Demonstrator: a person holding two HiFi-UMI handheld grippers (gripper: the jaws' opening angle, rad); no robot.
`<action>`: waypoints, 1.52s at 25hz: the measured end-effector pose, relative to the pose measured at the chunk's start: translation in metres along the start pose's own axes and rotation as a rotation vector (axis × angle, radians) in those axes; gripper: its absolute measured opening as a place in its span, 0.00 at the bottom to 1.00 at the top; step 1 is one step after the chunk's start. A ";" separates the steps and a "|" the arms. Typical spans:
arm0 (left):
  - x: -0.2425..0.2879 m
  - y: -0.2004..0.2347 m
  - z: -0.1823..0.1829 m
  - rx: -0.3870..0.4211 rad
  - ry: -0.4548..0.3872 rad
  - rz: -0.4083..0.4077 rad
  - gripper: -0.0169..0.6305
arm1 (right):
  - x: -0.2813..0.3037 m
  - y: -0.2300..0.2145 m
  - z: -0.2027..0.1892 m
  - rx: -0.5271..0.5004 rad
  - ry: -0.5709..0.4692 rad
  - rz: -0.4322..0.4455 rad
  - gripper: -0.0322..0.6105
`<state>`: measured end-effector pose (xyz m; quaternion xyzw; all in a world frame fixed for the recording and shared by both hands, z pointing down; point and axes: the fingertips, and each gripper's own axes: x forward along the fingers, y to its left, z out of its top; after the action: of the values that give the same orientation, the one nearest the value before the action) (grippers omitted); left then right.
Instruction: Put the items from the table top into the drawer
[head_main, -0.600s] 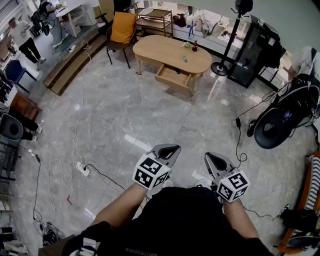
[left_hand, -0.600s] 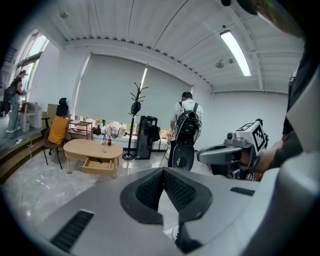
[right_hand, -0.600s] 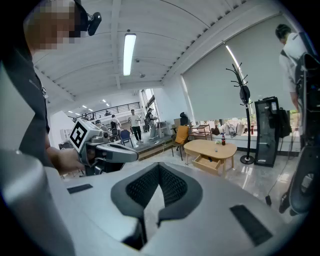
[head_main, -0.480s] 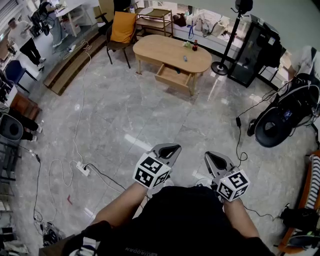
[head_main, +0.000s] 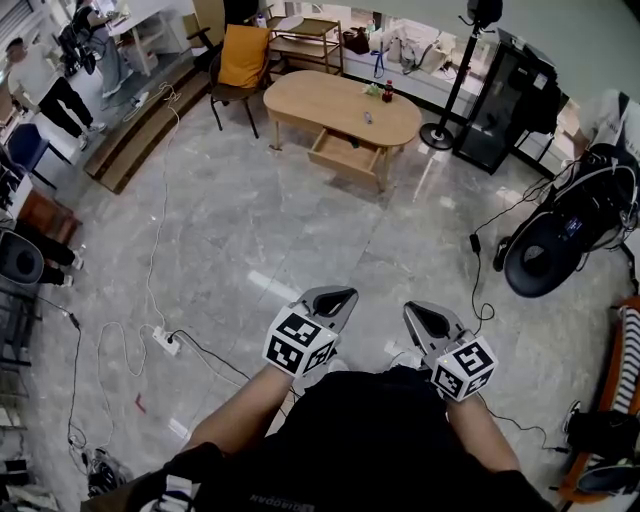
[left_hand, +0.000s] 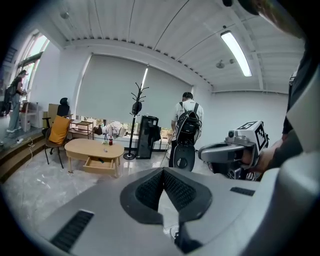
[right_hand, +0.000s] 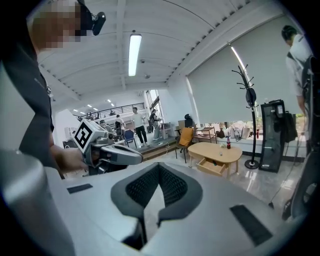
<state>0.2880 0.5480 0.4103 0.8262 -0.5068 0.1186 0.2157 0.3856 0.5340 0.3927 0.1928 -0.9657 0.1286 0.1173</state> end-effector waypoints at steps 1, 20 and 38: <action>0.000 0.001 -0.003 -0.011 0.003 0.000 0.03 | 0.001 0.003 0.001 -0.013 0.000 0.007 0.05; 0.054 0.079 0.011 -0.149 0.063 0.091 0.03 | 0.097 -0.108 0.018 0.142 0.040 0.000 0.06; 0.211 0.178 0.116 -0.086 0.114 0.120 0.03 | 0.196 -0.264 0.072 0.113 0.062 0.107 0.06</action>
<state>0.2237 0.2571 0.4381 0.7762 -0.5469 0.1562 0.2720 0.3025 0.2103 0.4328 0.1430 -0.9618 0.1947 0.1288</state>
